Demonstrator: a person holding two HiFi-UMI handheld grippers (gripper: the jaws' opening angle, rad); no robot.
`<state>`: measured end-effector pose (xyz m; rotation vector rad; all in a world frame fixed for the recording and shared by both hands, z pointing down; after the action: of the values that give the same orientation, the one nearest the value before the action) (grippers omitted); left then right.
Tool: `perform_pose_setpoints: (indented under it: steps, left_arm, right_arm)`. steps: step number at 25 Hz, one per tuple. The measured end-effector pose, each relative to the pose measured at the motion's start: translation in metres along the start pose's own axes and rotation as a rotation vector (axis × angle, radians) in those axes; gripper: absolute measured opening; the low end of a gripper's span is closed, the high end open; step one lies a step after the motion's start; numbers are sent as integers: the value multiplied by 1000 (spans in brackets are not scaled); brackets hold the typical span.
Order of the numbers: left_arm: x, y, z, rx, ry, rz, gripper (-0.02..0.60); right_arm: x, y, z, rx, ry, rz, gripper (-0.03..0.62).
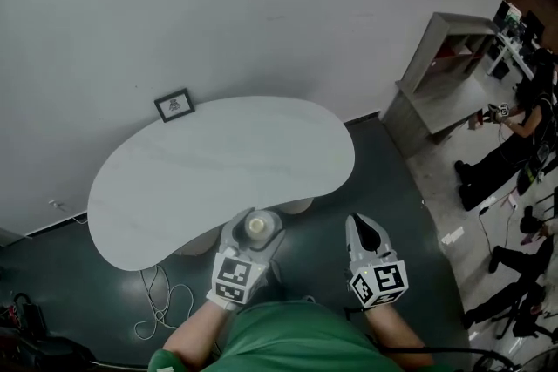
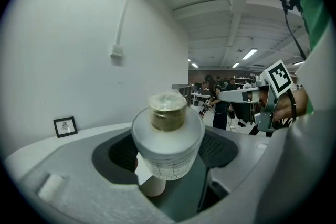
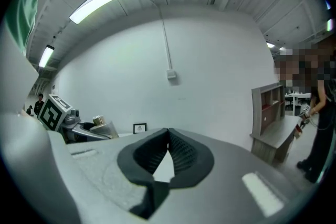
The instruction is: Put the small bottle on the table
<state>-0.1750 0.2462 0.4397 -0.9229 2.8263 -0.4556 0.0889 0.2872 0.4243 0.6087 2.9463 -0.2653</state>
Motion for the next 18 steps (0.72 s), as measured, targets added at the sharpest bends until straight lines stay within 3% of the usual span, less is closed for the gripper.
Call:
perform_pose_setpoints:
  steps: [18]
  left_arm:
    - [107,-60,1,5,2,-96,344]
  right_arm:
    - [15,-96,17,17,12,-123,2]
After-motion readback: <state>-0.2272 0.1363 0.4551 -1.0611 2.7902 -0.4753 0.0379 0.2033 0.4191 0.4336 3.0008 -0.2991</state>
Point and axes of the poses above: the fingertips, and each gripper's own axes: y backward along the fingers, x to its left, z out of its top, the point moved 9 cm from there along y, backward along the fingers, and after that the axes turned 4 degrees about z, right-handed, at the moved point
